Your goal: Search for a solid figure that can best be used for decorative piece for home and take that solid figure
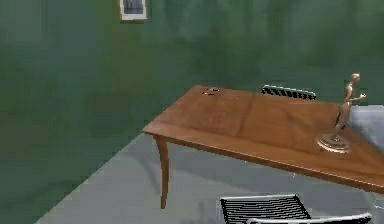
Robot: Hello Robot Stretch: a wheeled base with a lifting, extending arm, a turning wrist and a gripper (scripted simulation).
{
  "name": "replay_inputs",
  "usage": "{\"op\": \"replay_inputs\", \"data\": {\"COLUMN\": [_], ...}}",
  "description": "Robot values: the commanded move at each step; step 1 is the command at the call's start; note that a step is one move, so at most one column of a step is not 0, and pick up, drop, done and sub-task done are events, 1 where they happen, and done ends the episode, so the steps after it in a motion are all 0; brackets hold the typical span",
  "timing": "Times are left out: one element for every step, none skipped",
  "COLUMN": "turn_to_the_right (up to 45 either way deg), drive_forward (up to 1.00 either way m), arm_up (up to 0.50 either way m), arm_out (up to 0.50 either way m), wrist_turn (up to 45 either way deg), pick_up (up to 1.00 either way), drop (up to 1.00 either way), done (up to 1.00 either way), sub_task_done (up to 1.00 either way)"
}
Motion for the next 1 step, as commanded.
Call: {"op": "replay_inputs", "data": {"turn_to_the_right": [-45.0], "drive_forward": [0.0], "arm_up": [0.0], "arm_out": [0.0], "wrist_turn": [0.0], "pick_up": [0.0], "drop": [0.0], "done": [0.0], "sub_task_done": [0.0]}}
